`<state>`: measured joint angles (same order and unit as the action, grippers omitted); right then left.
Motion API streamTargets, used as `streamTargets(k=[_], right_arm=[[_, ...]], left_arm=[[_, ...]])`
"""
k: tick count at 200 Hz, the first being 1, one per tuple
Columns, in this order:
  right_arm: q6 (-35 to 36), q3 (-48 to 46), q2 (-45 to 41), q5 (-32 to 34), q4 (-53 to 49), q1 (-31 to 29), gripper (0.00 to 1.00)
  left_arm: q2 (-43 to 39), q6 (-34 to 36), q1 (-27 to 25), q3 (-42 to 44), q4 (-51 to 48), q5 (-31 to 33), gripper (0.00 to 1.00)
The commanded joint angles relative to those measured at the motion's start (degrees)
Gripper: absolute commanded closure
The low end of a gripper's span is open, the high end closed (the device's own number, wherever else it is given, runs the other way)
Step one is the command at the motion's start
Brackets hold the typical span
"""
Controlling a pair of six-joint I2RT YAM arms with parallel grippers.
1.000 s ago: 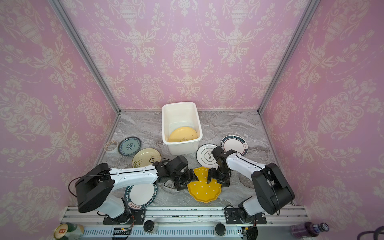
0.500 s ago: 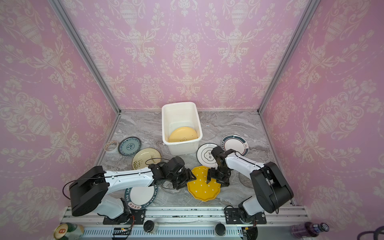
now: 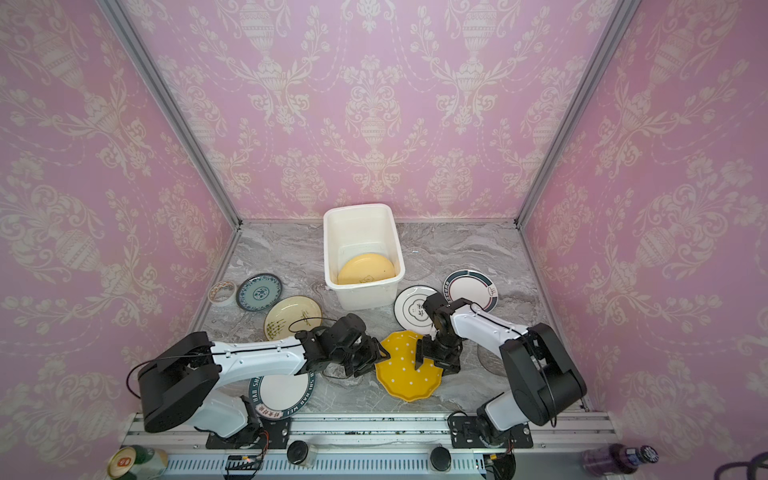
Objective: Place the plates into the plastic bin on the countertop
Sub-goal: 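Tilt the yellow polka-dot plate up with both grippers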
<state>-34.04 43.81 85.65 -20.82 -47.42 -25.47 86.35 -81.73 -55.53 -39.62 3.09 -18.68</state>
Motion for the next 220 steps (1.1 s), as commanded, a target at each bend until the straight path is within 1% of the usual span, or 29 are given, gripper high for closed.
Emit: streamTargets(k=[1,24,65,113,144,169,192,220], right_arm=[[2.4,0.0,0.4,-11.3,7.2,-1.2,0.22],[2.7,-0.5,0.1,-11.9,7.4,-1.2,0.22],[3.6,-0.9,-0.2,-12.9,7.7,-1.1,0.22],[5.3,-0.3,0.8,-15.1,7.9,-0.8,0.22],[6.2,1.0,1.0,-15.2,7.1,-0.8,0.22],[6.0,1.6,0.3,-14.7,6.3,-0.8,0.22],[5.8,1.7,-0.7,-14.3,5.8,-0.8,0.22],[5.6,1.6,-1.4,-13.7,5.1,-0.9,0.22]], left_arm=[[-2.3,-0.4,-1.0,-1.0,23.3,-5.8,0.43],[-2.1,-0.9,-1.0,-0.2,26.6,-6.6,0.43],[0.0,-3.0,-1.1,0.3,31.8,-9.9,0.44],[2.4,-5.4,-1.7,0.5,35.9,-14.0,0.41],[2.0,-5.8,-3.0,1.1,37.0,-13.4,0.41],[0.5,-5.1,-3.2,1.7,35.9,-12.0,0.45],[-1.5,-2.9,-3.3,1.1,31.6,-10.8,0.53],[-3.6,-1.0,-3.2,1.0,28.4,-9.1,0.59]])
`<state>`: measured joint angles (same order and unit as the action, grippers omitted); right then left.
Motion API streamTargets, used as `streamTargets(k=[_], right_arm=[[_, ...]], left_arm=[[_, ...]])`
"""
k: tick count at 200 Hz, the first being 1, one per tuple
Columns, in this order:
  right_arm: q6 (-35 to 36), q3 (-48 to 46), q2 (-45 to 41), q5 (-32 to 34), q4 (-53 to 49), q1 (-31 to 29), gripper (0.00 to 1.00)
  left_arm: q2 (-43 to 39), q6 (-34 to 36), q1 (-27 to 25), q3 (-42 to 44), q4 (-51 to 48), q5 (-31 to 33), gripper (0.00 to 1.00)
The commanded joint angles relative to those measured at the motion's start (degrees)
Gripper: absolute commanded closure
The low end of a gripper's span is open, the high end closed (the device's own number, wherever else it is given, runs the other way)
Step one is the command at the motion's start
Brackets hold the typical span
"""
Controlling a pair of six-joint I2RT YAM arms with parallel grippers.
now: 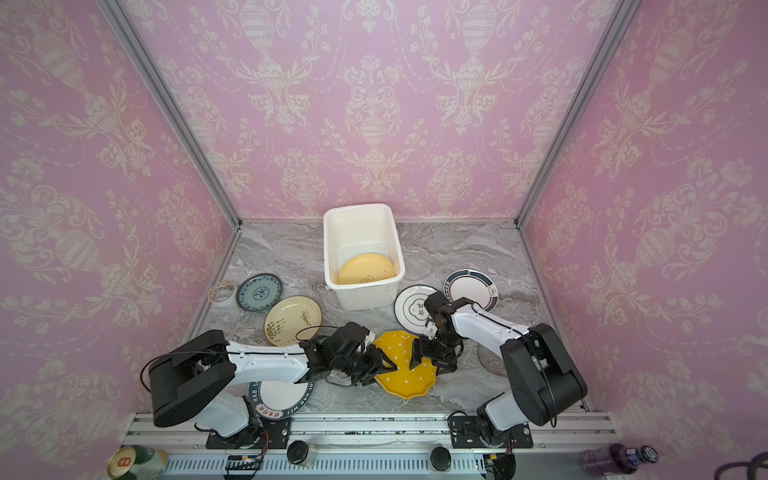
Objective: Place the plates into the plastic bin on the countertop
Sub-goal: 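Tilt the yellow polka-dot plate up with both grippers, then lift the polka-dot plate with the left gripper while the right gripper releases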
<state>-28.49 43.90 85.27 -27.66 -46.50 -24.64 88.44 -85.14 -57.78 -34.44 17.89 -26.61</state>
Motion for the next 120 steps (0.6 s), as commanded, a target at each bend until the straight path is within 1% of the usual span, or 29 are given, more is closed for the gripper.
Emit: streamTargets(k=[1,55,101,120], right_arm=[[0.0,1.5,-1.1,-6.9,4.2,-1.7,0.22],[-1.6,1.4,-3.0,-5.2,3.9,-1.6,0.21],[-2.8,2.2,-4.8,-3.8,3.2,-1.5,0.18],[-3.3,3.2,-5.9,-3.0,2.0,-1.2,0.18]], left_arm=[[-5.7,2.5,-0.9,-4.1,13.5,-1.1,0.6],[-11.2,4.4,-0.1,-2.1,8.9,3.5,0.73],[-14.0,5.1,0.4,-1.1,5.6,5.7,0.87],[-15.5,5.9,0.6,-1.6,2.5,6.6,0.93]])
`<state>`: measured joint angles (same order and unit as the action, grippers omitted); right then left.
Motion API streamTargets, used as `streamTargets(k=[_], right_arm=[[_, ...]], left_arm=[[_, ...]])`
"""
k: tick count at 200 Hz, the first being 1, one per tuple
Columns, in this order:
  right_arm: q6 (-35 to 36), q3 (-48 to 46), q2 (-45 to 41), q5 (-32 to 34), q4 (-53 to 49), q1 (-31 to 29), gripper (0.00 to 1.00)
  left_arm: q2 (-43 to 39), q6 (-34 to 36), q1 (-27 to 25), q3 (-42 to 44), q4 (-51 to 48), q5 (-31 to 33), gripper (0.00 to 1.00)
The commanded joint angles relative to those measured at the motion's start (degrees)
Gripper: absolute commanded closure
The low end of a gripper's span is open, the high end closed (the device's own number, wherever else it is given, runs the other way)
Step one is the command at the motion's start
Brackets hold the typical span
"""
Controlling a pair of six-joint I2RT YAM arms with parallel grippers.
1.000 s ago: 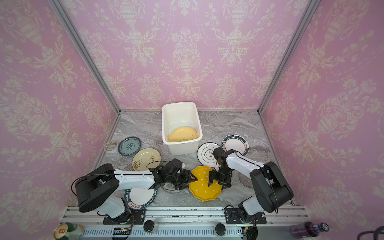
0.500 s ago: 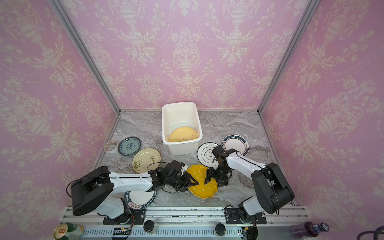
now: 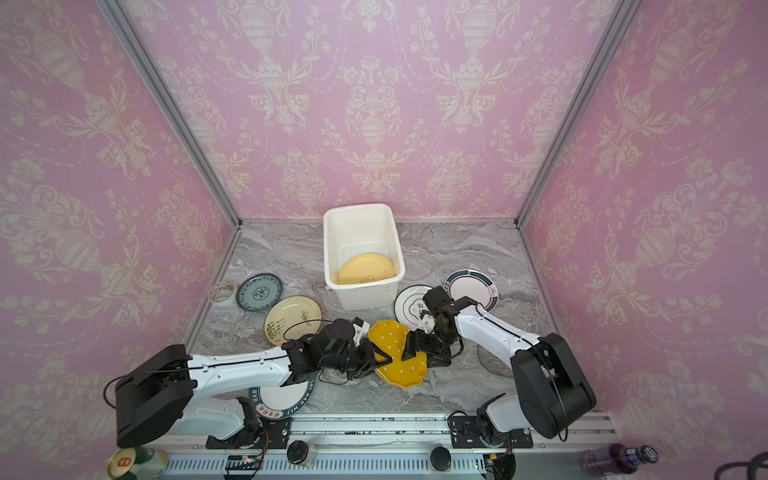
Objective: Place the plates into the plastic bin on the countertop
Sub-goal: 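Lift the polka-dot plate with the left gripper while the right gripper releases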
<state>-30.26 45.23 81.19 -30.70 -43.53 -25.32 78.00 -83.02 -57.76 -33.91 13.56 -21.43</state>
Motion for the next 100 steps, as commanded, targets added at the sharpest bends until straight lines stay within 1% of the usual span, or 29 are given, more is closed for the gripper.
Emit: streamTargets(k=[1,21,64,67,79,100], right_arm=[[-1.6,1.9,-1.9,0.1,-1.0,-0.6,0.18],[-2.0,4.0,-4.7,1.0,-3.2,-0.5,0.16],[-2.8,10.9,-13.5,2.1,-9.7,0.7,0.12],[-2.9,11.5,-14.1,2.1,-10.2,0.9,0.11],[-3.1,13.8,-16.4,2.0,-12.2,1.5,0.11],[-3.4,18.2,-20.1,1.8,-15.1,2.4,0.11]], left_arm=[[-5.1,3.9,0.5,-2.2,6.7,1.4,0.94],[-6.9,5.9,0.6,-4.1,1.3,2.0,1.0],[-10.5,10.4,0.6,-7.6,-8.5,2.6,1.0],[-10.9,10.8,0.6,-9.4,-9.5,2.7,1.0],[-12.1,12.8,0.6,-11.7,-13.4,3.2,1.0],[-14.1,18.0,0.6,-17.6,-23.6,4.3,1.0]])
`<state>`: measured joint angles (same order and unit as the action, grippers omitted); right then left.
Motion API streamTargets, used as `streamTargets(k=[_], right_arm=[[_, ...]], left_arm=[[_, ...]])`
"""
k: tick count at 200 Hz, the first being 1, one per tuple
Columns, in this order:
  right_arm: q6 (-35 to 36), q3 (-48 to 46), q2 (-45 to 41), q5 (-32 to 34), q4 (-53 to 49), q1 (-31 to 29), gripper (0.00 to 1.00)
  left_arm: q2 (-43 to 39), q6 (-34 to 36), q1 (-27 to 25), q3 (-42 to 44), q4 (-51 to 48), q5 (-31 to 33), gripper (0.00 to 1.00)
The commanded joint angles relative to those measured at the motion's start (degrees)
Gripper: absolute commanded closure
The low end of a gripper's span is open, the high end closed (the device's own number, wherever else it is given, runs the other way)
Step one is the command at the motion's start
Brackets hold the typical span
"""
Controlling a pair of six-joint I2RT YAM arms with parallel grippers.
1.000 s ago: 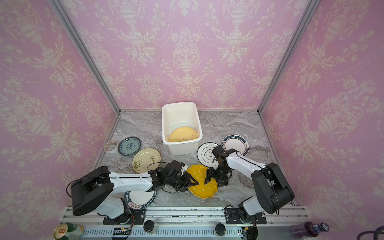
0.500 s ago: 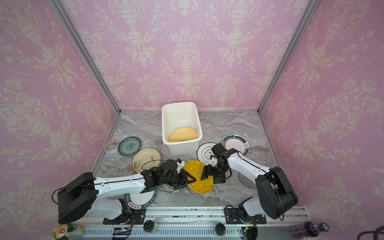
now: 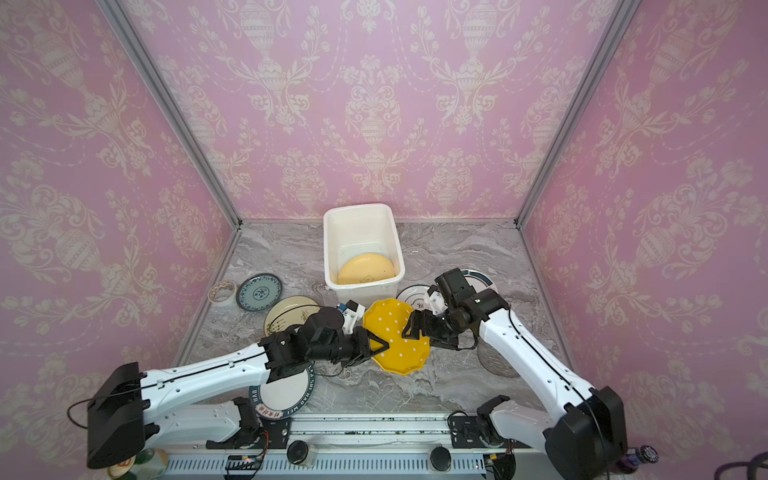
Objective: Place the plates into the plastic bin on the countertop
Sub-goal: 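Lift the polka-dot plate with the left gripper while the right gripper releases, then carry the polka-dot plate over the white bin with the left gripper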
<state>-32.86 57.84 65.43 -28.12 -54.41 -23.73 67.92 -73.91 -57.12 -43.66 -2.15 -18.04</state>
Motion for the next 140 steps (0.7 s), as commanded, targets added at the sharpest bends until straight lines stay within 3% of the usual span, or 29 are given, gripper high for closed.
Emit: streamTargets(k=[1,32,54,102,140], right_arm=[[-0.9,5.8,-4.5,-0.8,-4.4,0.9,0.11],[-3.8,12.9,-9.2,-0.7,-5.6,1.8,0.11],[-6.3,15.7,-12.2,0.9,-4.9,1.9,0.11],[-9.9,16.6,-14.5,6.6,-3.8,2.0,0.12],[-9.7,15.7,-12.2,11.4,-5.3,2.5,0.12]], left_arm=[[-4.0,9.1,0.0,-8.3,-9.0,1.0,1.0],[-6.5,18.6,0.5,-21.3,-29.5,8.3,1.0],[-7.6,21.1,4.0,-28.9,-39.8,12.1,1.0],[-5.6,24.5,18.6,-40.3,-46.3,9.0,1.0],[2.2,30.1,24.3,-49.6,-48.9,7.6,1.0]])
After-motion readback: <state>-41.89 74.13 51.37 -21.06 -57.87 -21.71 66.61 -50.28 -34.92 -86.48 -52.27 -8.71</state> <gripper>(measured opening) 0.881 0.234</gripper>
